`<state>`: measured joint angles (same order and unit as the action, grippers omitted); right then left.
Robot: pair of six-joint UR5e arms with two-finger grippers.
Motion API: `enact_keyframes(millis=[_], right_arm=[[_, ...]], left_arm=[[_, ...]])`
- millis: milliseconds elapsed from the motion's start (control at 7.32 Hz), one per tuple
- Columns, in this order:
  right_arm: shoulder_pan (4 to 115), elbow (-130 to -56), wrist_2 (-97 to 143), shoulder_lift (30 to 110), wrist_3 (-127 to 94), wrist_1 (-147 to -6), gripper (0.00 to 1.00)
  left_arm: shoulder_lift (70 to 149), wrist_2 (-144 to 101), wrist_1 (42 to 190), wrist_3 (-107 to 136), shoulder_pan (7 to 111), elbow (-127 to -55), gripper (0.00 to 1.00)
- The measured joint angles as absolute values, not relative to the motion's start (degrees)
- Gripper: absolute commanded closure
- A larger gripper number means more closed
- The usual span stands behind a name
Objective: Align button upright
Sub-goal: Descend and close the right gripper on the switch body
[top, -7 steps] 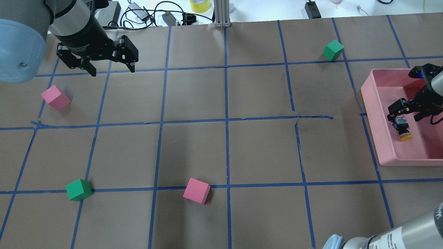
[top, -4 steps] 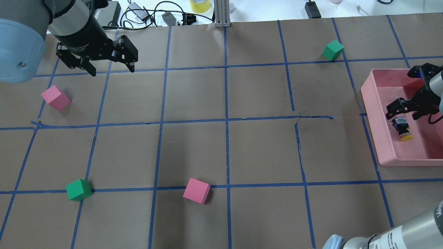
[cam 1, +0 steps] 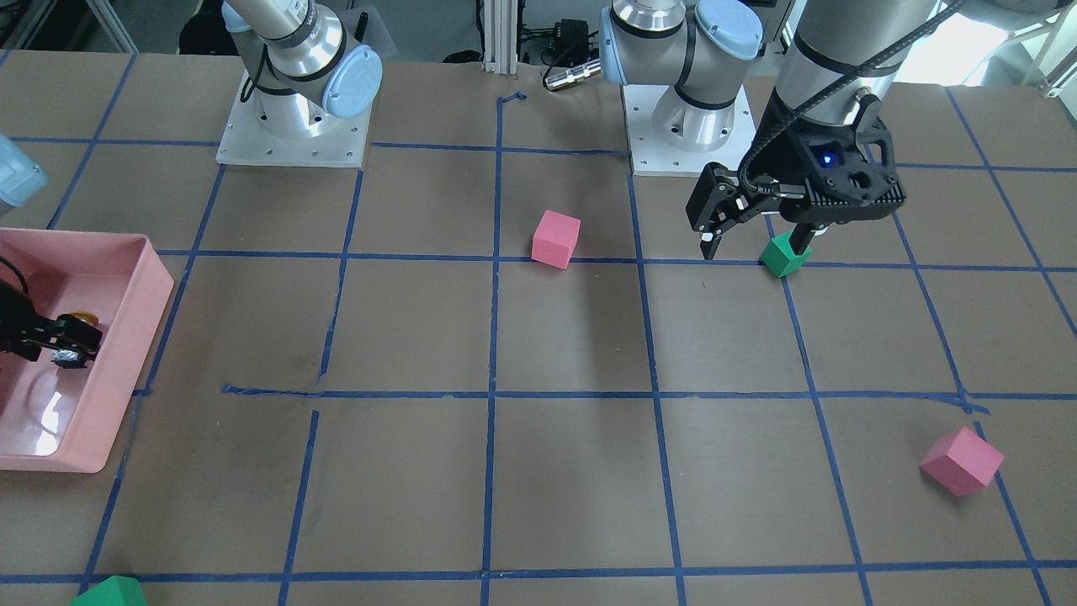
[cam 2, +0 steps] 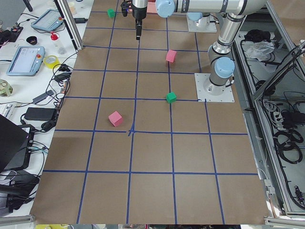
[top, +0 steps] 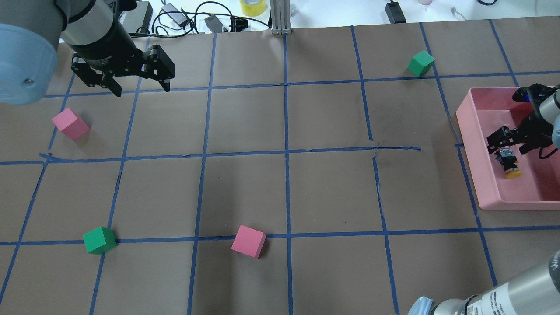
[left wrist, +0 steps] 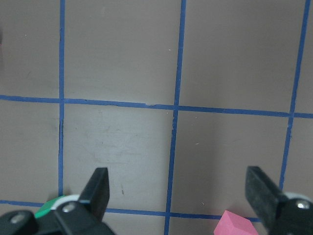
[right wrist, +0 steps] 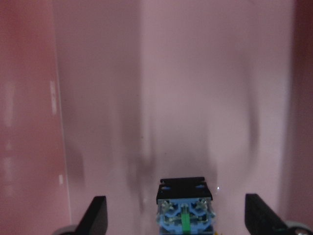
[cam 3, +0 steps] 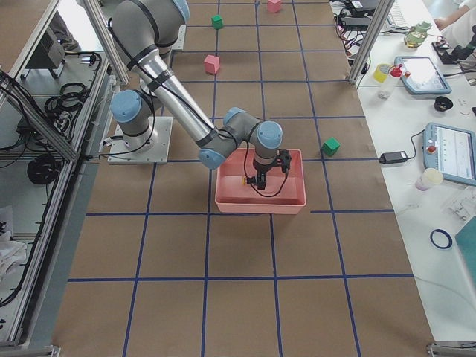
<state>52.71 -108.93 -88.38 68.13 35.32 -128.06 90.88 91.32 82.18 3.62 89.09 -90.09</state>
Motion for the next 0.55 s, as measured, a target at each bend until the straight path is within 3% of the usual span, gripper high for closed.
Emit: enact_keyframes(millis=[546], right_arm=[[52.71, -109.01, -89.57, 68.14, 35.40, -128.03, 0.08]], left_arm=[[90.94, 91.06, 82.18, 3.63, 89.06, -90.01, 0.00]])
